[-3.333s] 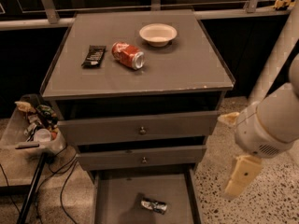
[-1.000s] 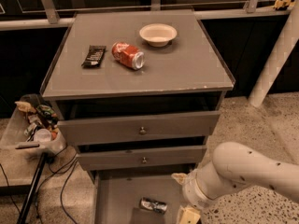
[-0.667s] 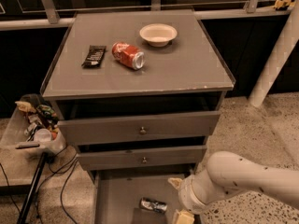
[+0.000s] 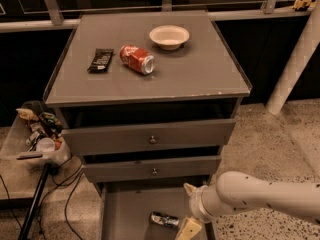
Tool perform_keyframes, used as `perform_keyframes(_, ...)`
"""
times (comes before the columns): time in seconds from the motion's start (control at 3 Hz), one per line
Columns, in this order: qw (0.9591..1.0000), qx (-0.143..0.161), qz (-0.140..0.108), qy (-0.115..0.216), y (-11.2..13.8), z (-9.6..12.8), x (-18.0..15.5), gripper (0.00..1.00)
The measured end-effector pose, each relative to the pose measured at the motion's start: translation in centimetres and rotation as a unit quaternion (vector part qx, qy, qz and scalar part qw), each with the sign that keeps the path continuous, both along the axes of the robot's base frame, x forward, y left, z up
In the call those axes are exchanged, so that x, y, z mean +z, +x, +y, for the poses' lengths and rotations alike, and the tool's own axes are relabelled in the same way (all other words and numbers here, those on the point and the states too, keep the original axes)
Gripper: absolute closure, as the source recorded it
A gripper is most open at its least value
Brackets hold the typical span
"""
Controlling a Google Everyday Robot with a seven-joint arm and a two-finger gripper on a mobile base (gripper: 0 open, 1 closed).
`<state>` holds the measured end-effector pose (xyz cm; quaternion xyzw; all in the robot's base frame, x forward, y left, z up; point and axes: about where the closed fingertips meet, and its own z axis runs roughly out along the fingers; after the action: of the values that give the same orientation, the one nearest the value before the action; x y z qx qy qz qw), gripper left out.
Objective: Pick redbull can from bottom drawer and place on counter
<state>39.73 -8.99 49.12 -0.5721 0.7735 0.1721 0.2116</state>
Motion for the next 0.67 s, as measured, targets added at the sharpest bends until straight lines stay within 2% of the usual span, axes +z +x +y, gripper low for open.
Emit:
perform_keyframes(0.33, 0.9985, -0.052, -0.017, 0.008, 3.42, -2.38, -1.36, 0.0)
perform_keyframes(0.67, 0.9985, -0.052, -0.017, 0.008, 3.42, -2.38, -1.36, 0.0)
